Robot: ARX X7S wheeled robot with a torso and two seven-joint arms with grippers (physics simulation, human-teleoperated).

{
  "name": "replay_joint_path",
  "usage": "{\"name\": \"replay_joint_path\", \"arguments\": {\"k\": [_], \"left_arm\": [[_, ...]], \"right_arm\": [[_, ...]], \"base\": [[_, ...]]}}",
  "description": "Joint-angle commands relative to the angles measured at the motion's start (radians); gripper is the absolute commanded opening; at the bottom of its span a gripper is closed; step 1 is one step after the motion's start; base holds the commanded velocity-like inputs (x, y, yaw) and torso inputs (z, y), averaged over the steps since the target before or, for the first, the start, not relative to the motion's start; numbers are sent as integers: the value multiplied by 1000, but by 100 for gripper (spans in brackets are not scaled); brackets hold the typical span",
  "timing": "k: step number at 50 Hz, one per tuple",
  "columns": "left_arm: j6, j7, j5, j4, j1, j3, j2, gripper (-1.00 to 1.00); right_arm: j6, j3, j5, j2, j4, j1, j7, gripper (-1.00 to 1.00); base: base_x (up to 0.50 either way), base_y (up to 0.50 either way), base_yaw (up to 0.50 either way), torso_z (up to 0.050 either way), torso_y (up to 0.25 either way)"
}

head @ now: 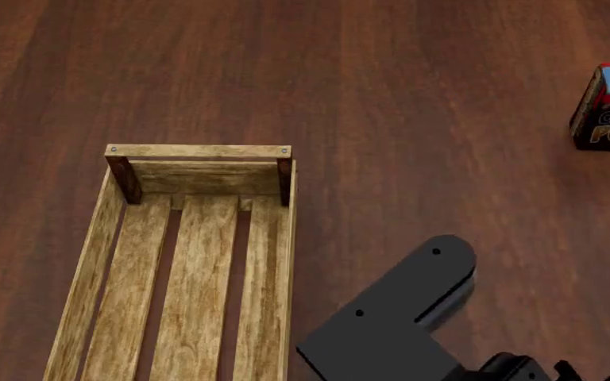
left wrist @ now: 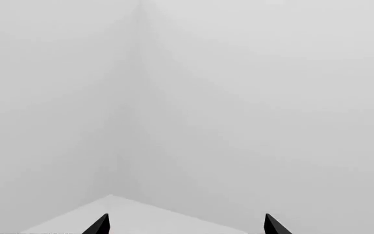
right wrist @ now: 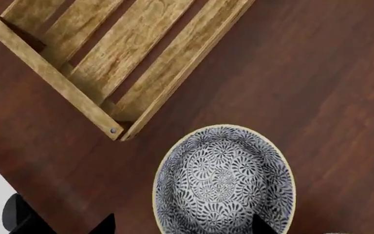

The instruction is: Stack the left bowl on the right bowl and place them in the tray.

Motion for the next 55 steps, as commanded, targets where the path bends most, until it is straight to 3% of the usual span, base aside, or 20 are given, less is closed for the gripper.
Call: {"name": "replay_joint_path", "arguments": {"k": [1,20,55], "left_arm": [[5,6,7,1,17,-7,-13,100],[52,0,45,-22,64,4,-5,100],[97,-21,89,-52,128,9,21,100]], "right_arm": [[77,-16,-78,-150,110,-60,-44,100],[114,35,-253,-264,207,-203,-201,100],[101,-21,-364,-211,165,-378,-239,100]], "base": [[0,0,0,0,0],[0,0,0,0,0],[0,0,0,0,0]]}}
